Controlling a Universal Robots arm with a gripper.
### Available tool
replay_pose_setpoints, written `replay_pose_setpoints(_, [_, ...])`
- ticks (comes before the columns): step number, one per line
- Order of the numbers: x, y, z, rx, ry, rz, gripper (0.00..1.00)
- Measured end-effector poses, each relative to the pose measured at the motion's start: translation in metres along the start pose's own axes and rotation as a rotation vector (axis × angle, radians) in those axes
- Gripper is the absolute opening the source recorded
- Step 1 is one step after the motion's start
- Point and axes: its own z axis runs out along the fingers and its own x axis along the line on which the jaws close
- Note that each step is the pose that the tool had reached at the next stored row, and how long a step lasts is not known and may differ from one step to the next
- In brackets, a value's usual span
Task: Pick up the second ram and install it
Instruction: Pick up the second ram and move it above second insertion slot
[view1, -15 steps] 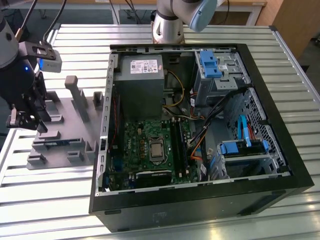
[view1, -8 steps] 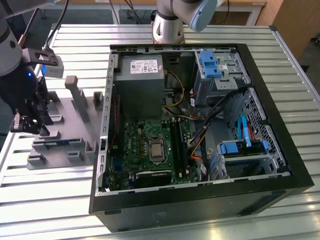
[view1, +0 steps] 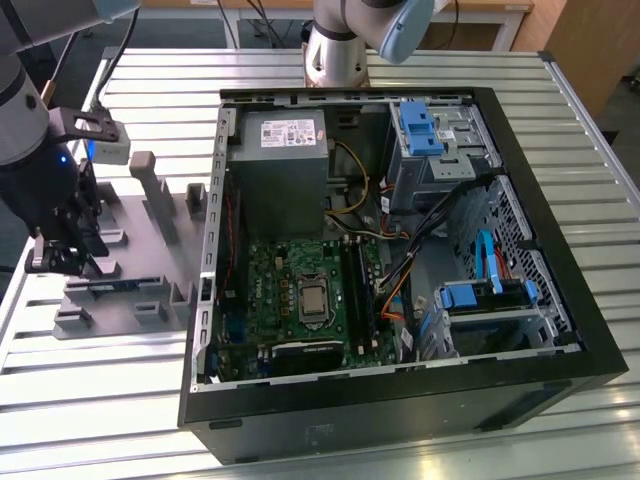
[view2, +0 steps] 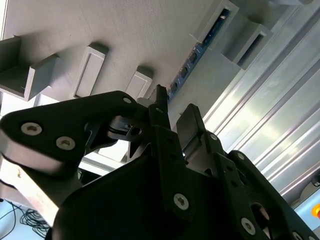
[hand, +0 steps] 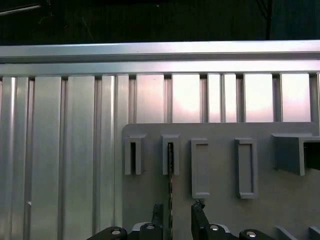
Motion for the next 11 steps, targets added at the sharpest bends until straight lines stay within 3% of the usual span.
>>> replay_pose_setpoints(11, [0.0,-0.0001,0.0021,0.0004,-0.0003,0.0,0.36])
